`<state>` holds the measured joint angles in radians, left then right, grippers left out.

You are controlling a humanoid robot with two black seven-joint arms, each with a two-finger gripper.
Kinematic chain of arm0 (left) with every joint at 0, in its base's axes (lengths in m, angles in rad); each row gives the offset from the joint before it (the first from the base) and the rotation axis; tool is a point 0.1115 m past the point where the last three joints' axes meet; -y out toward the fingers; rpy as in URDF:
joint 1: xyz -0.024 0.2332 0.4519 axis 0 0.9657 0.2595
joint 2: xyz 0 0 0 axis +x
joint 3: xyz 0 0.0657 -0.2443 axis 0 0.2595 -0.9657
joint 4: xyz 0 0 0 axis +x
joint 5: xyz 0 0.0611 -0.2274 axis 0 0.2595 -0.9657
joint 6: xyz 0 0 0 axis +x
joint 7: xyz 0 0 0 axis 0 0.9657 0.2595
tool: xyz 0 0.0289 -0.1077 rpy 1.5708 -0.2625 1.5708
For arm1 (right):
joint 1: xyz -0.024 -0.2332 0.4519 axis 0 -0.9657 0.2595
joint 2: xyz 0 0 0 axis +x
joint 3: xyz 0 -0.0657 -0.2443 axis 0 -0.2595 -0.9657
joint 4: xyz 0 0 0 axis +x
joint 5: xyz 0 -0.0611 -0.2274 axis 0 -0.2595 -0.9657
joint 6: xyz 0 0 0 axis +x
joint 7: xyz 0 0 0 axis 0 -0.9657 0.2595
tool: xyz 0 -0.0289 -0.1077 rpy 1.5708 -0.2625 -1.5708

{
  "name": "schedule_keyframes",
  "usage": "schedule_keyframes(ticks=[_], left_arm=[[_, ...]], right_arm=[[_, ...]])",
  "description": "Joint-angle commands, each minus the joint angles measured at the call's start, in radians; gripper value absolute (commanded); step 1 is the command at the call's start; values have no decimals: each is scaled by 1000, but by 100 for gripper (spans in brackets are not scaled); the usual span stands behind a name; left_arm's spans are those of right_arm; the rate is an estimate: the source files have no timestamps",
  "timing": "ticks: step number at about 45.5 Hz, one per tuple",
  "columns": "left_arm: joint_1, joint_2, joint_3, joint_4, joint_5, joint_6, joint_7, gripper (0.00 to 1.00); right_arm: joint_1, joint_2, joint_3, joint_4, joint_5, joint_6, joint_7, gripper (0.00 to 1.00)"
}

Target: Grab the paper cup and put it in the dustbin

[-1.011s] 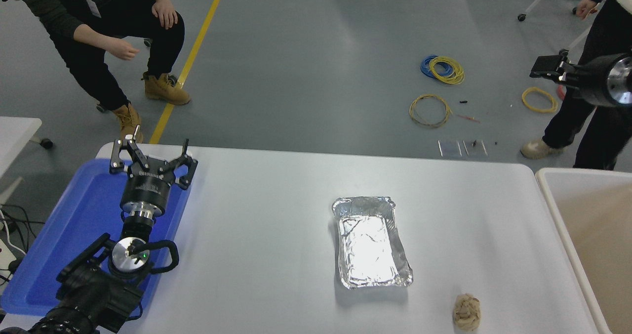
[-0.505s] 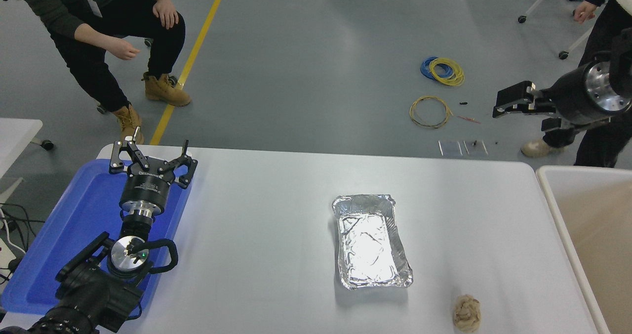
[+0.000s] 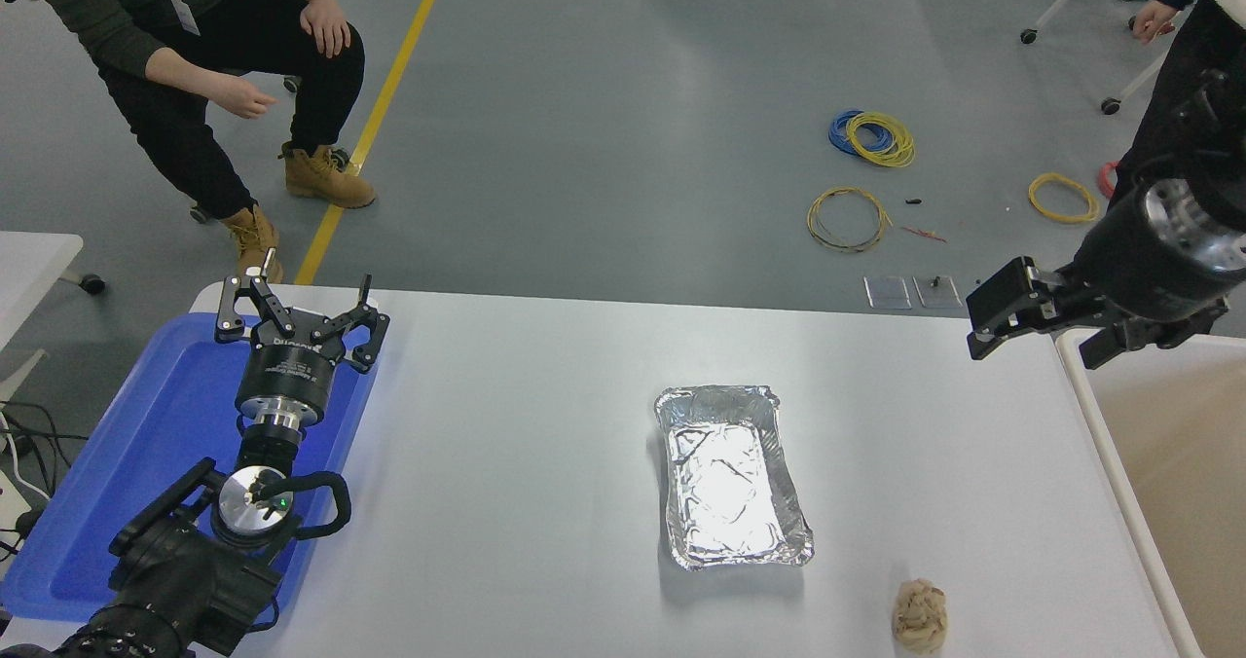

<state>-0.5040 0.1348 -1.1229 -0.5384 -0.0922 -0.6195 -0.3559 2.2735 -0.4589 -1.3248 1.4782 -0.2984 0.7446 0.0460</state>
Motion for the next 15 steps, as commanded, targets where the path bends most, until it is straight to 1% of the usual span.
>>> schedule_keyframes(ticks=[1, 15], left_arm=[[1, 0, 0, 0, 0, 1, 0, 100], [-1, 0, 0, 0, 0, 1, 0, 100]], right_arm=[[15, 19, -8, 25, 7, 21, -24, 100], [4, 19, -5, 21, 7, 19, -24, 100]])
